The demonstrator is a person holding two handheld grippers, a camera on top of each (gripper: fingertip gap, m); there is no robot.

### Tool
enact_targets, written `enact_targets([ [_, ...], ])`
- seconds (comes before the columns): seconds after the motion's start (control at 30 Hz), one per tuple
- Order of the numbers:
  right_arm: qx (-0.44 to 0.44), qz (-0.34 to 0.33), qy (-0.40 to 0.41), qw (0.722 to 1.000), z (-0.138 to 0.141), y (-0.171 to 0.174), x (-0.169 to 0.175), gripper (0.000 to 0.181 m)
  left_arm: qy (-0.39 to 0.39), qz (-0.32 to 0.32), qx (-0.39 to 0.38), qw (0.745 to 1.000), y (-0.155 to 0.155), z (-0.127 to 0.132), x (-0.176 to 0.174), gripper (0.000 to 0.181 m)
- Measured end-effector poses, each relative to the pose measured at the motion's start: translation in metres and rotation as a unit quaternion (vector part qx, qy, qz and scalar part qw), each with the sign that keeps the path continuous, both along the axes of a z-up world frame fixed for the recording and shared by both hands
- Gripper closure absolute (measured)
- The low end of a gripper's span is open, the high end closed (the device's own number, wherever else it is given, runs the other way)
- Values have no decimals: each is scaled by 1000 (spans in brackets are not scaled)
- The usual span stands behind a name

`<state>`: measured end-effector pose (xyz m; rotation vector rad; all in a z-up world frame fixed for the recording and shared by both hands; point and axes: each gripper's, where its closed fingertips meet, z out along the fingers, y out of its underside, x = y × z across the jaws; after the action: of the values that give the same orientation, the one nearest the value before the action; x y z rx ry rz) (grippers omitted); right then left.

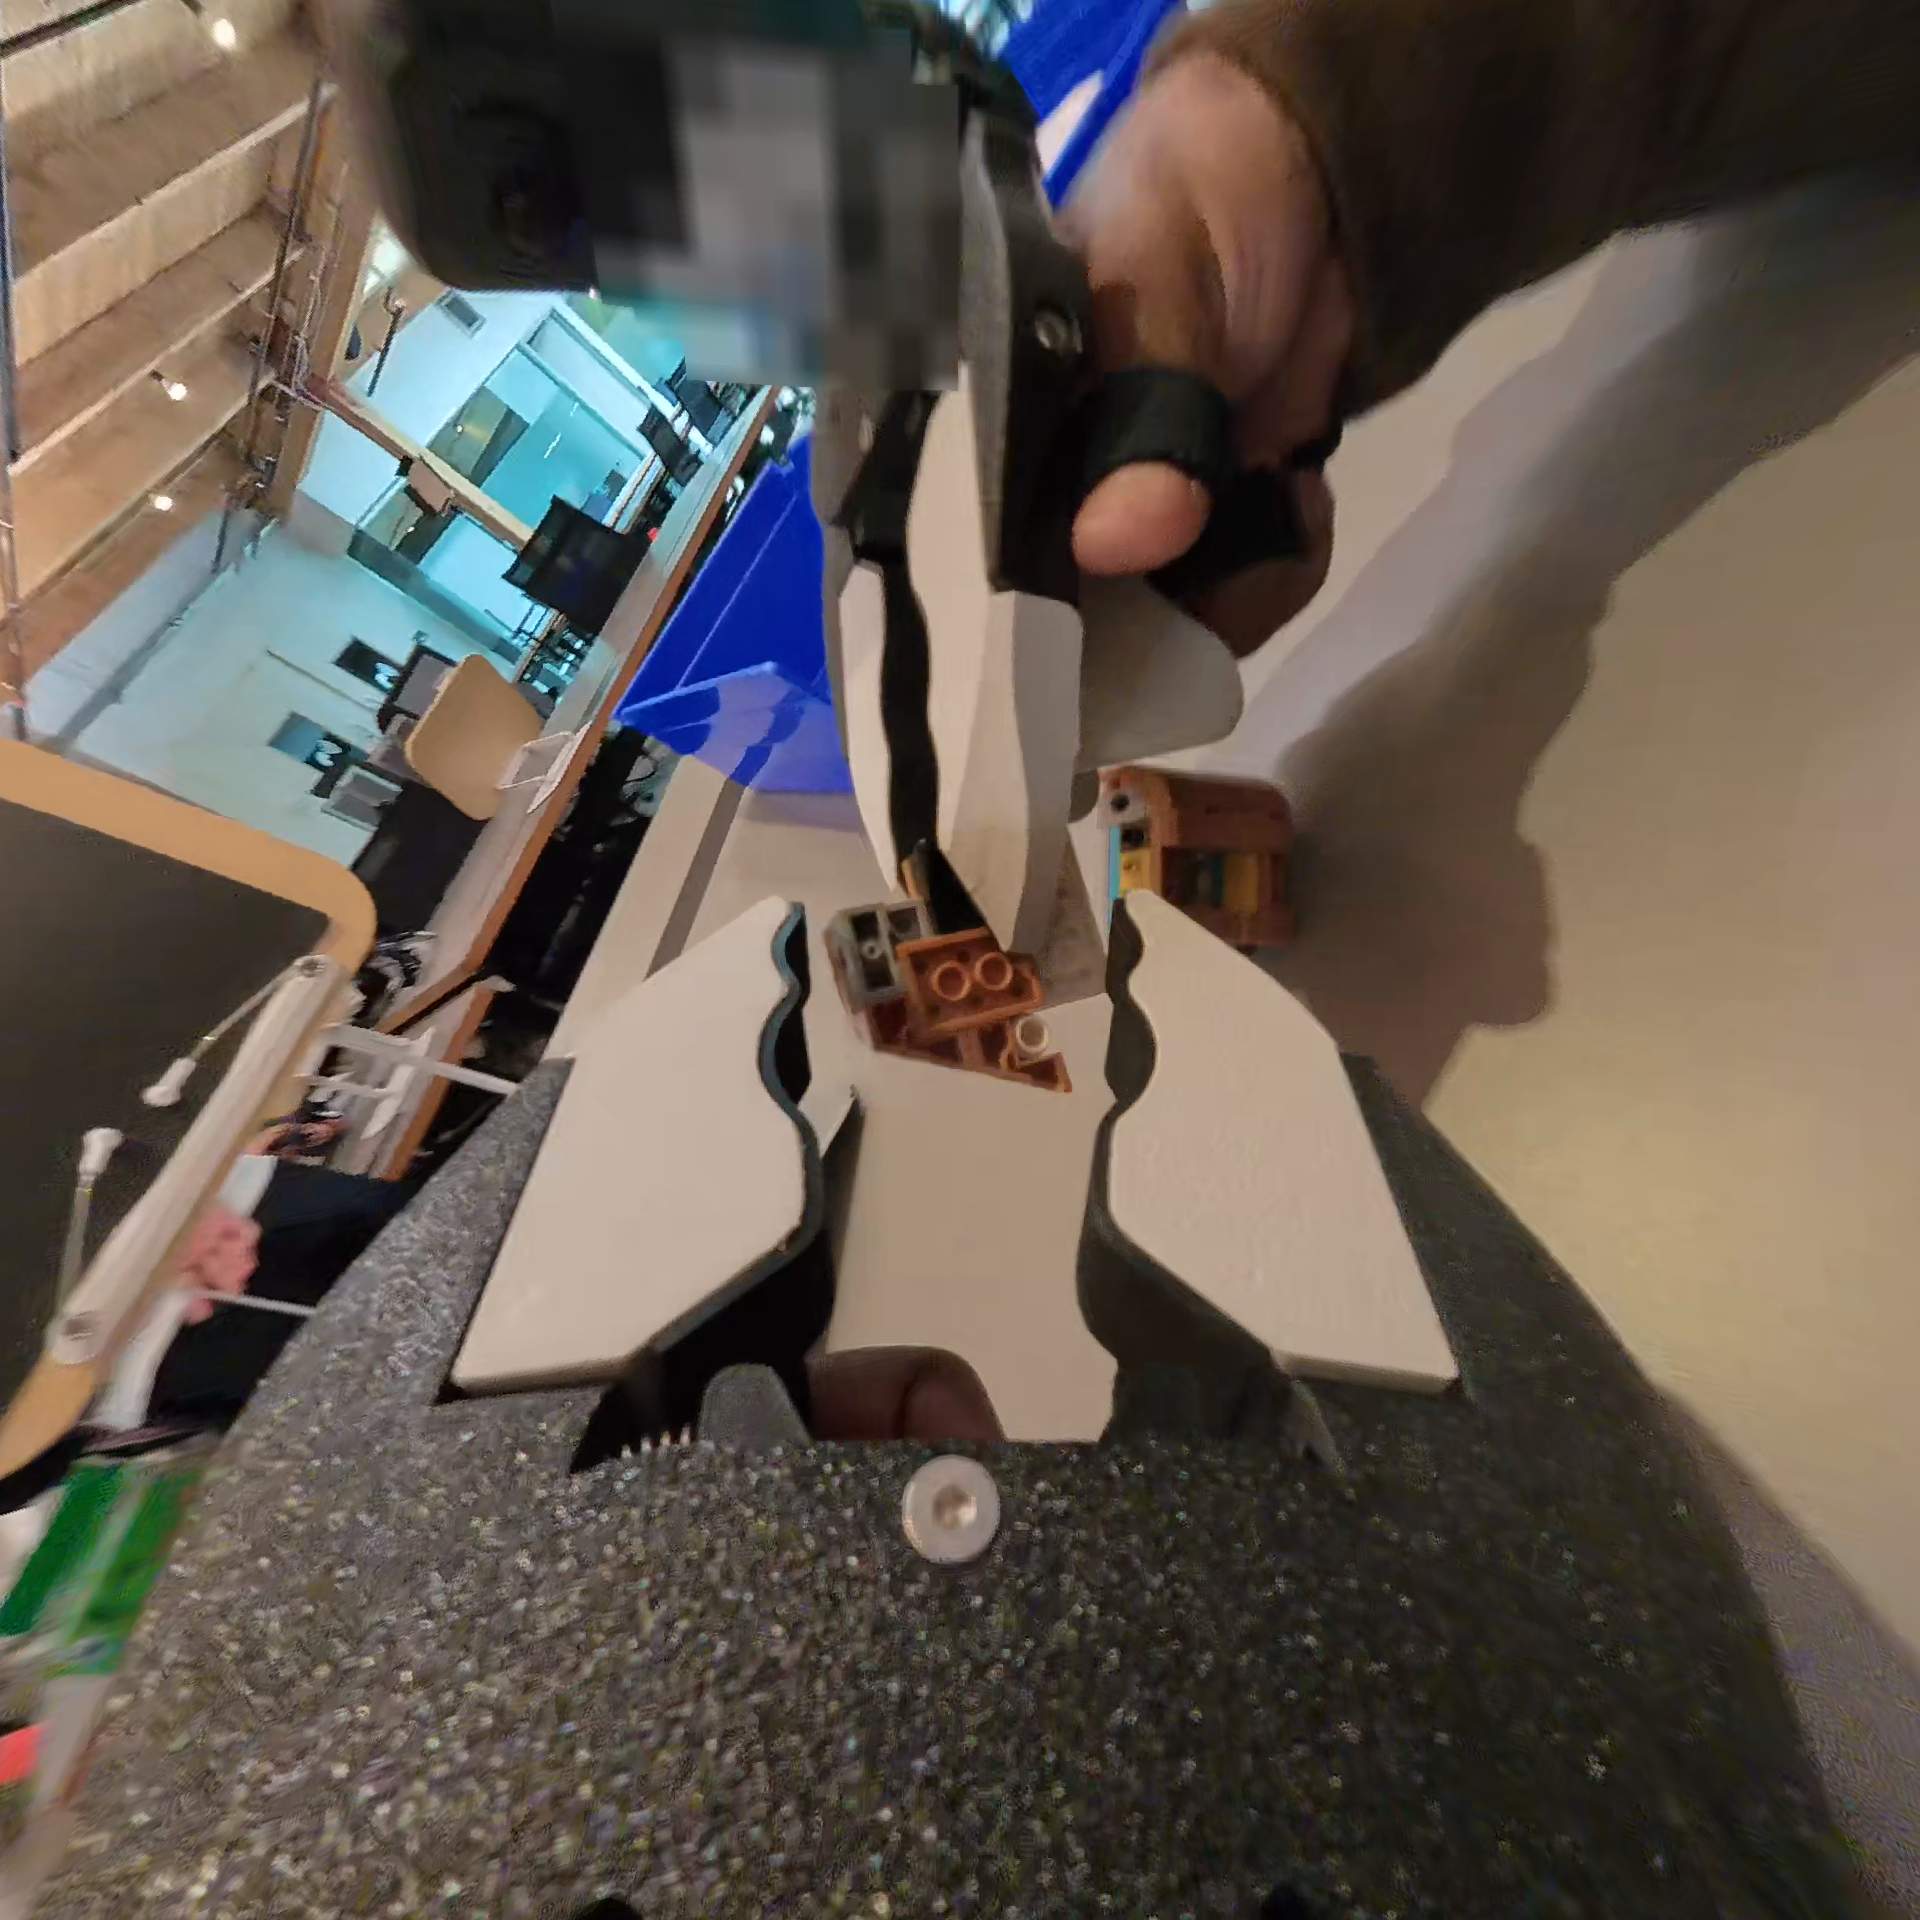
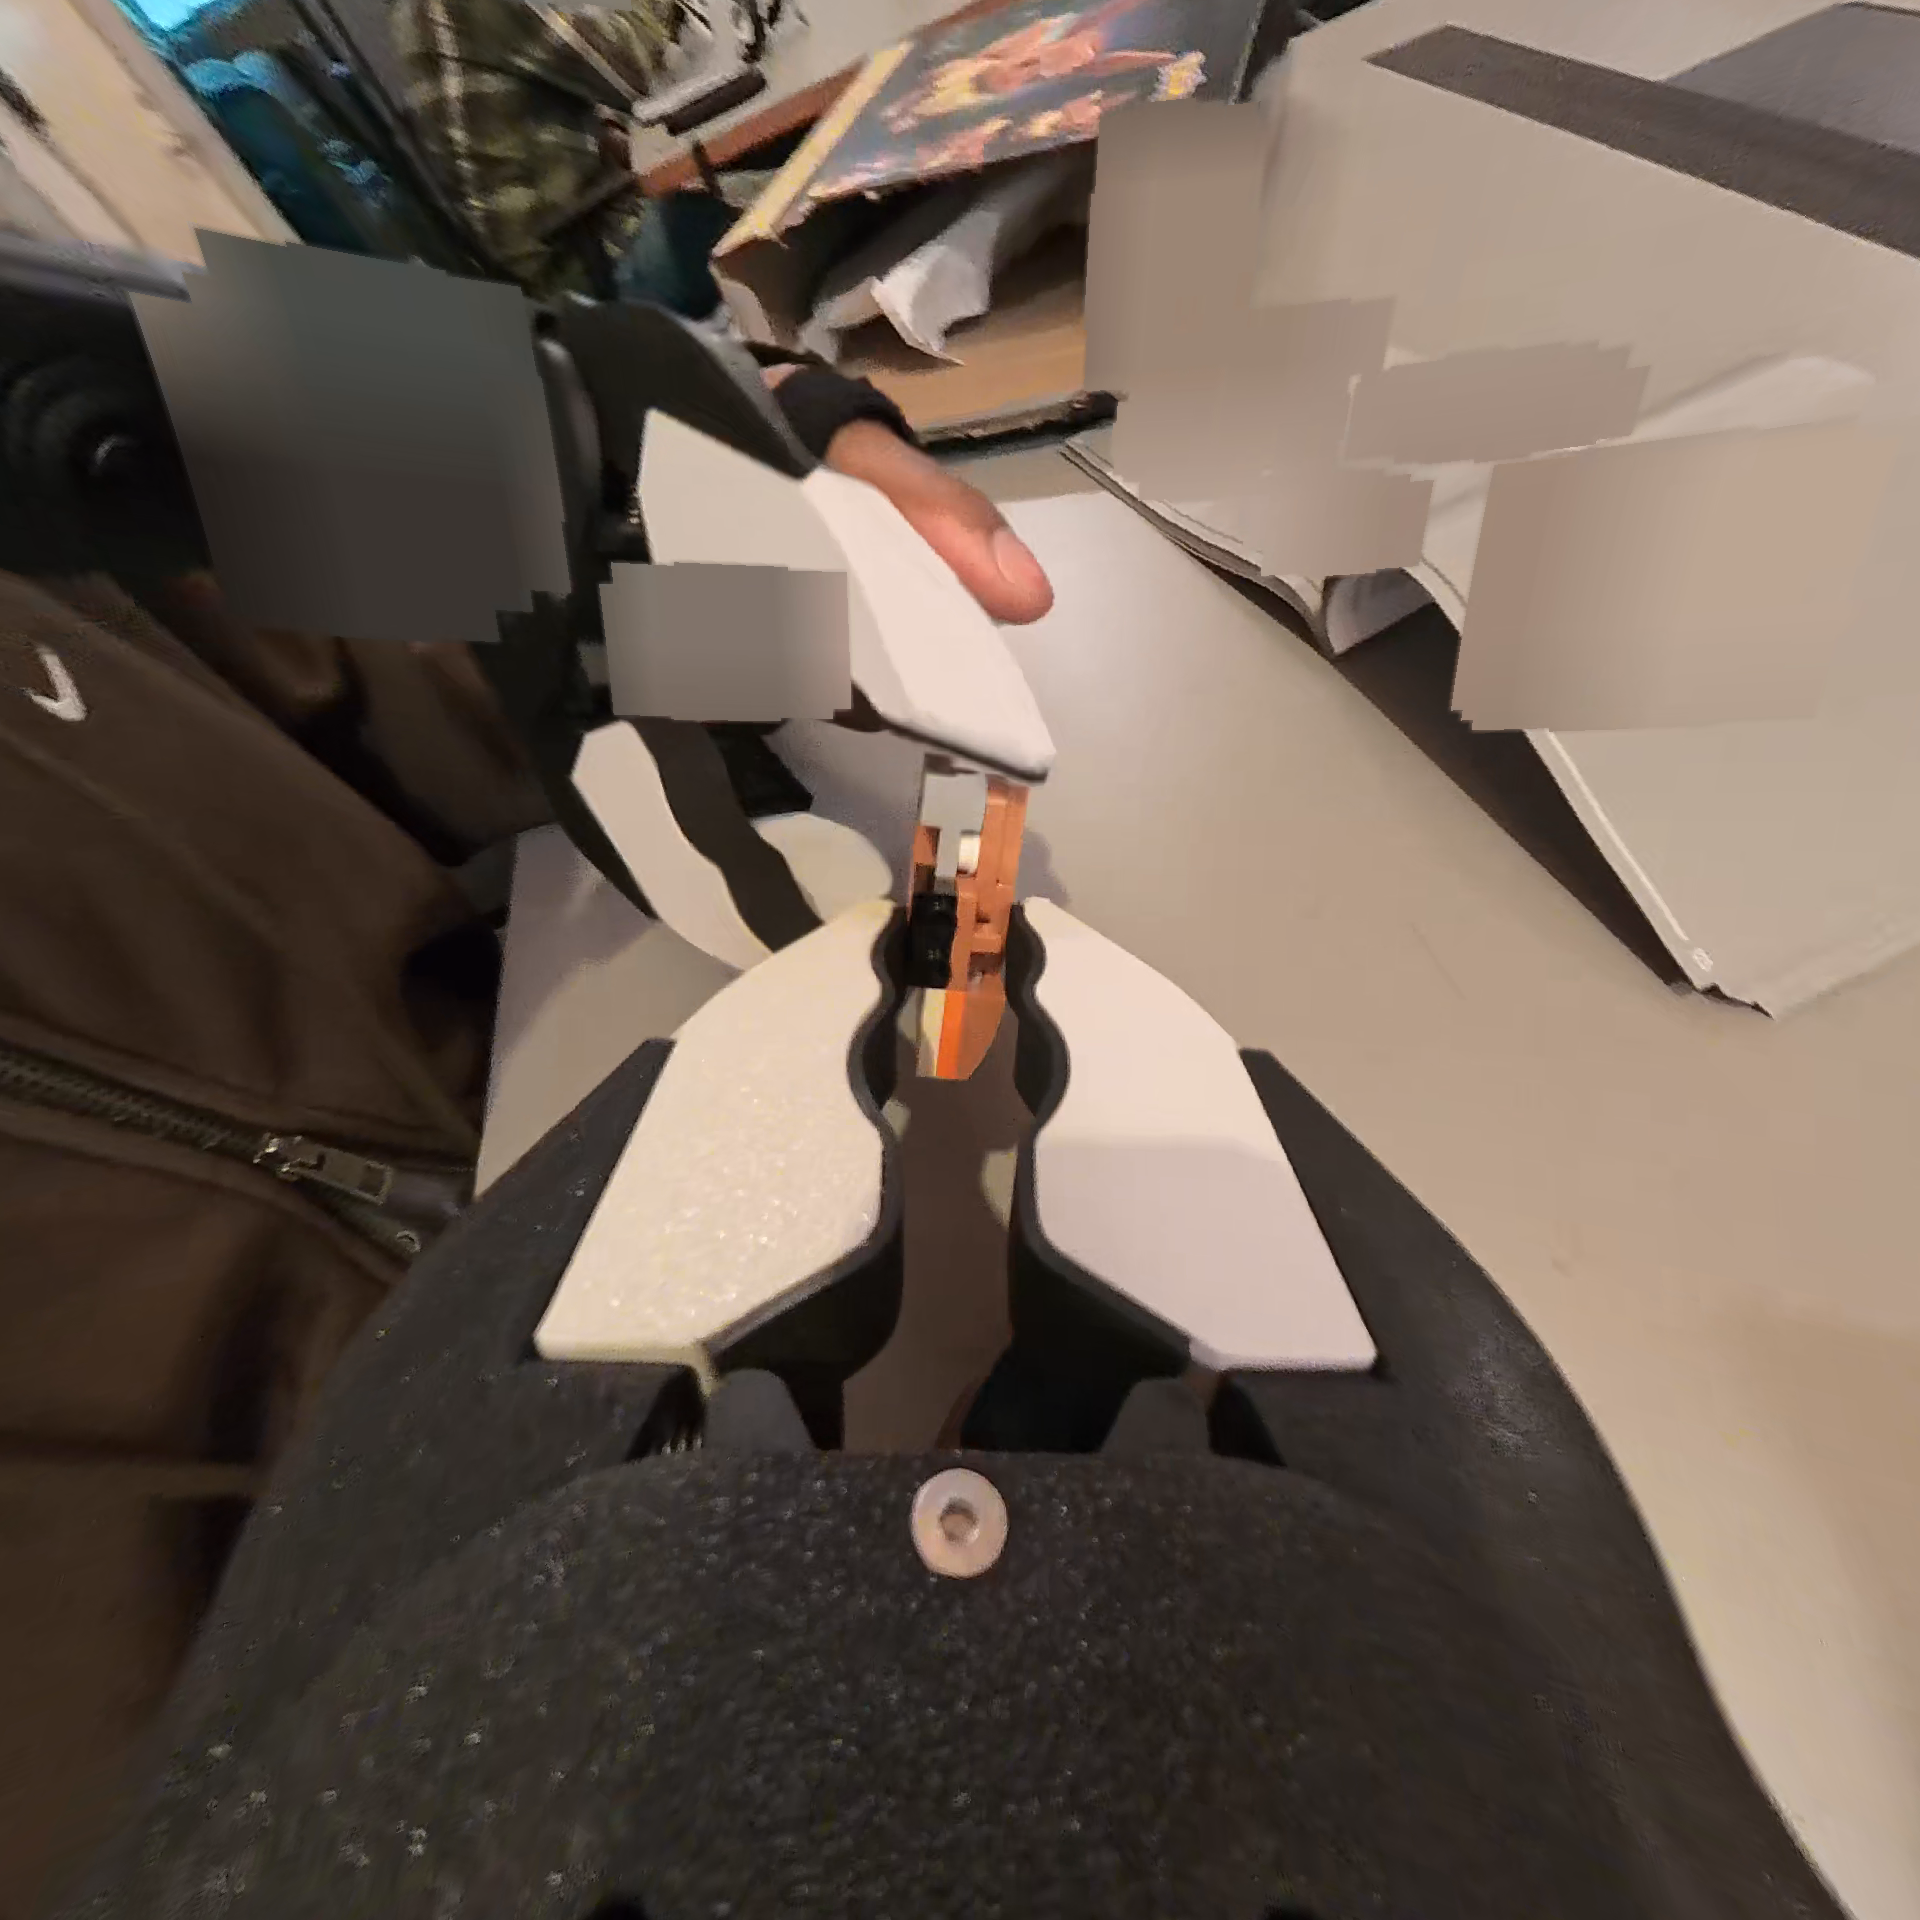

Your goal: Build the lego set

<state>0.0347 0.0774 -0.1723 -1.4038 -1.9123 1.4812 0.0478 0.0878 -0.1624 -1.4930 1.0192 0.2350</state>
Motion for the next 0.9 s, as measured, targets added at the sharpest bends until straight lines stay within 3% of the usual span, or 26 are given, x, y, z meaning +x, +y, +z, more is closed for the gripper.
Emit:
enact_targets([
  [0.1, -38, 22, 33, 998, 10, 1, 1, 163, -114, -39, -11, 993, -10, 21, -5, 124],
  [0.2, -94, 63, 82, 990, 28, -3, 5, 163, -241, -108, -60, 963, -23, 33, -9, 122],
  [0.33, -180, 148, 160, 959, 58, -19, 19, 164, -402, -221, -136, 878, -35, 45, -7, 122],
  [0.47, -195, 190, 212, 939, 70, -28, 24, 164, -519, -296, -187, 779, -35, 62, -2, 123],
  [0.63, -156, 221, 269, 924, 75, -32, 33, 164, -568, -362, -280, 684, -46, 69, 12, 123],
  [0.9, -20, 248, 252, 935, 61, -40, 35, 164, -555, -360, -401, 634, -53, 57, 37, 116],
])
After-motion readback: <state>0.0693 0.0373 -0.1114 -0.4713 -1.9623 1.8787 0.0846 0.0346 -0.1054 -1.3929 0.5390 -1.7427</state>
